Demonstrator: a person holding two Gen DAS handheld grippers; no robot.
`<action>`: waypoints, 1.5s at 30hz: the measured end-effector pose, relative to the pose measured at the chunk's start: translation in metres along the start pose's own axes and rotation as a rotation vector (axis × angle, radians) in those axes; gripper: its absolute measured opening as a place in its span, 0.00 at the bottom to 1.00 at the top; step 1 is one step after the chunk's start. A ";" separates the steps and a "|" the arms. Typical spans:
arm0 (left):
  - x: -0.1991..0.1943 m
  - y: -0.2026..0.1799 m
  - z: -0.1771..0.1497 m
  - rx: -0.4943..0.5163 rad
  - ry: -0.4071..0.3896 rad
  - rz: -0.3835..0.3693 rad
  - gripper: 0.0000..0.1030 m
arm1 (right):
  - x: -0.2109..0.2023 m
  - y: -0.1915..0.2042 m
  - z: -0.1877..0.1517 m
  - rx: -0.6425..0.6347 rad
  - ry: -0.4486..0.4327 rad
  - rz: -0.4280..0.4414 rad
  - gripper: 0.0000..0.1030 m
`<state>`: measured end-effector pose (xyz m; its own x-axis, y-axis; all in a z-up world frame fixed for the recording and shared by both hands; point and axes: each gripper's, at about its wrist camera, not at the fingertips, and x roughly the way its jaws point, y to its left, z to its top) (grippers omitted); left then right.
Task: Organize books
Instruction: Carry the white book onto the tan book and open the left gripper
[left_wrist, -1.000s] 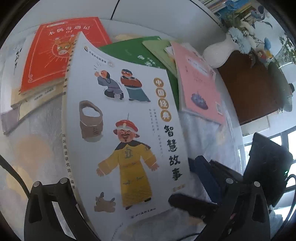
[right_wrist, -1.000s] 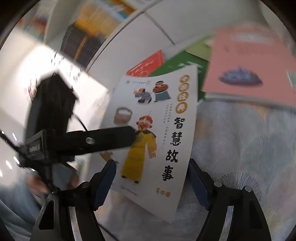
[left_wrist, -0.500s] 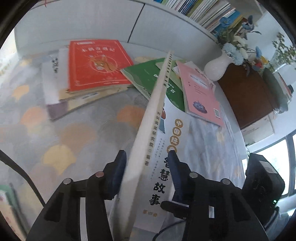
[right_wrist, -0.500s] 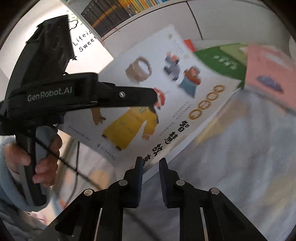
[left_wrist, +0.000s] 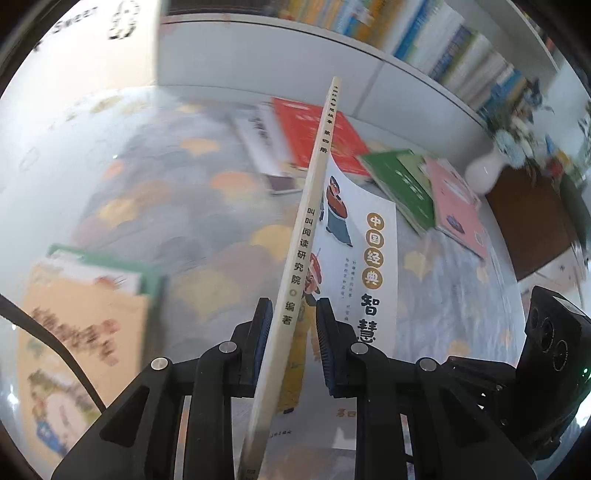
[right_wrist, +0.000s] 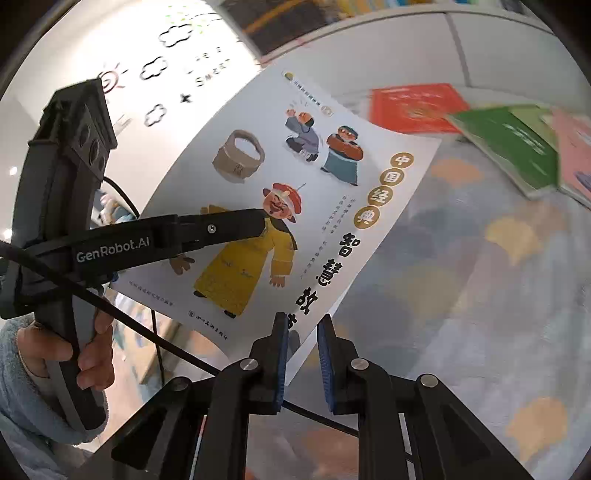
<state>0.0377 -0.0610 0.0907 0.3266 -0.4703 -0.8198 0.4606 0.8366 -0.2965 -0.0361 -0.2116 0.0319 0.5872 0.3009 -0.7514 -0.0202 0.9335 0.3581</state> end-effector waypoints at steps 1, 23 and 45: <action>-0.006 0.006 -0.002 -0.007 -0.004 0.010 0.20 | 0.002 0.008 0.001 -0.013 0.002 0.013 0.16; -0.079 0.180 -0.066 -0.327 -0.008 0.236 0.21 | 0.114 0.167 0.011 -0.256 0.135 0.172 0.16; -0.057 0.194 -0.061 -0.134 0.096 0.564 0.53 | 0.131 0.181 -0.018 -0.287 0.226 0.042 0.40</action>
<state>0.0585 0.1454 0.0503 0.4115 0.0799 -0.9079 0.1273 0.9813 0.1441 0.0230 0.0000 -0.0122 0.3884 0.3461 -0.8540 -0.2859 0.9263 0.2454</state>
